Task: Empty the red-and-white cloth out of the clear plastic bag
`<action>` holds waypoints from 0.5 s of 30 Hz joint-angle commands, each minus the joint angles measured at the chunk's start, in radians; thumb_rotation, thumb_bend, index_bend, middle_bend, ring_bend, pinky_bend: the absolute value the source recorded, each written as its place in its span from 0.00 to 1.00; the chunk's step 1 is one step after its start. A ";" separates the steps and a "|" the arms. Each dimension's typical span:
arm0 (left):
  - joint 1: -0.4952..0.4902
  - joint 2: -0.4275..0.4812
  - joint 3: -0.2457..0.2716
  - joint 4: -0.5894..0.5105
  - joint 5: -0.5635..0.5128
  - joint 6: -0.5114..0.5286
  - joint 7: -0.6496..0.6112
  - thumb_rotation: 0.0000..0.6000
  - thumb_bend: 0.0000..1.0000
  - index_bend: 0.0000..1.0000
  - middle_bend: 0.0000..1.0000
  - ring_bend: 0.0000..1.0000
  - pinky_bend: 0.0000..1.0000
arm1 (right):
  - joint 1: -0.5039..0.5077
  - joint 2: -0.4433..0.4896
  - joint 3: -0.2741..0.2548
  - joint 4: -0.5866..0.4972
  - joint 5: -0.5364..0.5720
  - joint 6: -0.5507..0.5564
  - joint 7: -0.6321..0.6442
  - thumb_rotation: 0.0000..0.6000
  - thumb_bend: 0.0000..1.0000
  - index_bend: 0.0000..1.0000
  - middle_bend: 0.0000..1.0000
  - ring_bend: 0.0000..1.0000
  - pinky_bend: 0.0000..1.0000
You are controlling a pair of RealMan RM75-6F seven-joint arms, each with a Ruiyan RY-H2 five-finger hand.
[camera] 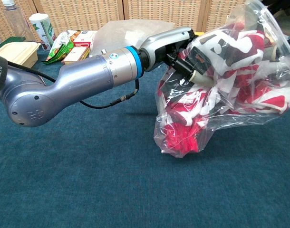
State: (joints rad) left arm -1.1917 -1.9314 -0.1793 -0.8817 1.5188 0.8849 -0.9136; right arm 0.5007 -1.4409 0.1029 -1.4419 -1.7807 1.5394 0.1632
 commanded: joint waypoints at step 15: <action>-0.022 0.138 0.033 -0.157 0.032 -0.059 0.033 1.00 0.03 0.00 0.15 0.01 0.10 | -0.011 -0.004 -0.006 -0.043 0.091 -0.084 0.001 1.00 0.49 0.63 0.69 0.90 0.94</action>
State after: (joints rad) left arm -1.2153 -1.8007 -0.1446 -1.0320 1.5499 0.8212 -0.8820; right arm 0.4908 -1.4460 0.0974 -1.4847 -1.6914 1.4564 0.1628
